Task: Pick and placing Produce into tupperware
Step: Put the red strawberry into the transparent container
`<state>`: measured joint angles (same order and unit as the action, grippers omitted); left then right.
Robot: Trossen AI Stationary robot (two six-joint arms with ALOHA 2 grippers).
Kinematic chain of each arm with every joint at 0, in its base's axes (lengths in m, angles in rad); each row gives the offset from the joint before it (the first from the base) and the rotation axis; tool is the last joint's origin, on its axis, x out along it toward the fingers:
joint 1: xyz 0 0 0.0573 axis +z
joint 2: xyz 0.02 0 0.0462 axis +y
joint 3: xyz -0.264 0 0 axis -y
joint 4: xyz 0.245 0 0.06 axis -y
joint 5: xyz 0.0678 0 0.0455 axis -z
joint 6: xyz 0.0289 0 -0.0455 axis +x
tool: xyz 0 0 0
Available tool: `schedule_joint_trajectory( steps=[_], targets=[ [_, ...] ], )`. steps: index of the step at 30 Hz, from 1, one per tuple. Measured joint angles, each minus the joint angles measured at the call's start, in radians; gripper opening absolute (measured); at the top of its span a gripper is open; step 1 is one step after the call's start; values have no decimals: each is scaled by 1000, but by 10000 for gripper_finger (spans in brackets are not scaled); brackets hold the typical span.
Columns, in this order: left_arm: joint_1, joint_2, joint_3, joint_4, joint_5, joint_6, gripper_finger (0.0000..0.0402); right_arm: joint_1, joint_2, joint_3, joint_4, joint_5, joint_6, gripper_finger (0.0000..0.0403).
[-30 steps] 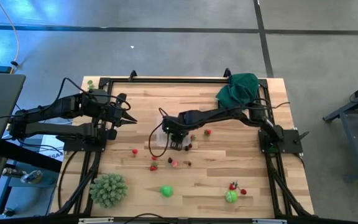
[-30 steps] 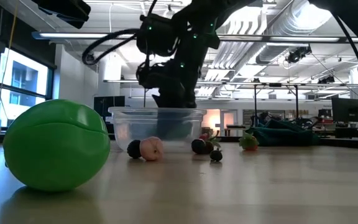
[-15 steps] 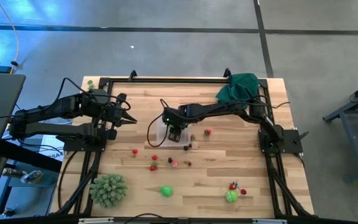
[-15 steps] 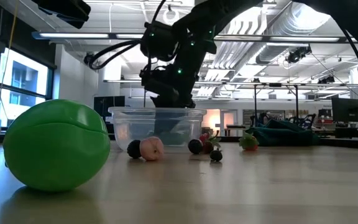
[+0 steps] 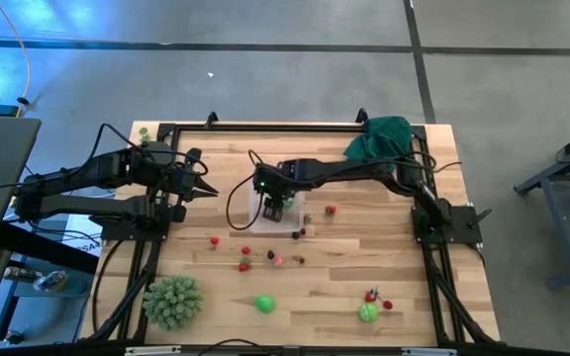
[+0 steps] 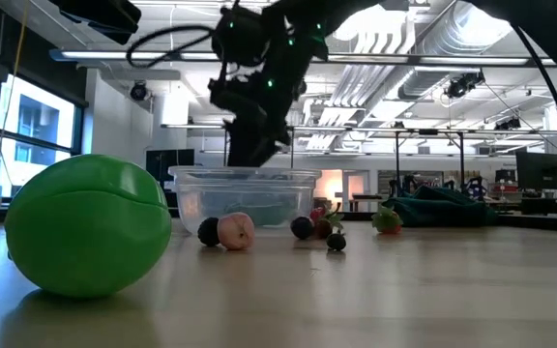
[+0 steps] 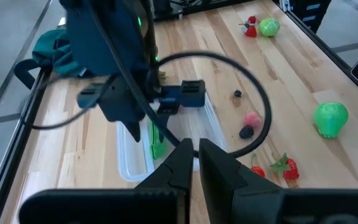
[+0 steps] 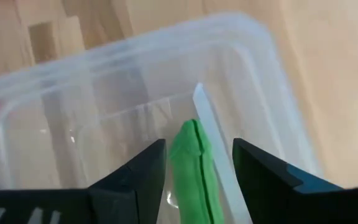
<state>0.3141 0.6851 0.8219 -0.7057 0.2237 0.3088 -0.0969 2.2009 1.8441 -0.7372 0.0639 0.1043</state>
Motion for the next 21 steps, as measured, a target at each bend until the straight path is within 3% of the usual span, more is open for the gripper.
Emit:
schedule_joint_trajectory(
  steps=[6, 11, 21],
  targets=[
    [0, 0, 0, 0, 0, 0, 19, 23, -4, 137, -197, 83, -7, 178],
    [0, 0, 0, 0, 0, 0, 19, 64, -61, 169, -351, 174, 52, 178],
    [0, 0, 0, 0, 0, 0, 19, 260, -265, 170, -723, 371, 452, 178]
  ],
)
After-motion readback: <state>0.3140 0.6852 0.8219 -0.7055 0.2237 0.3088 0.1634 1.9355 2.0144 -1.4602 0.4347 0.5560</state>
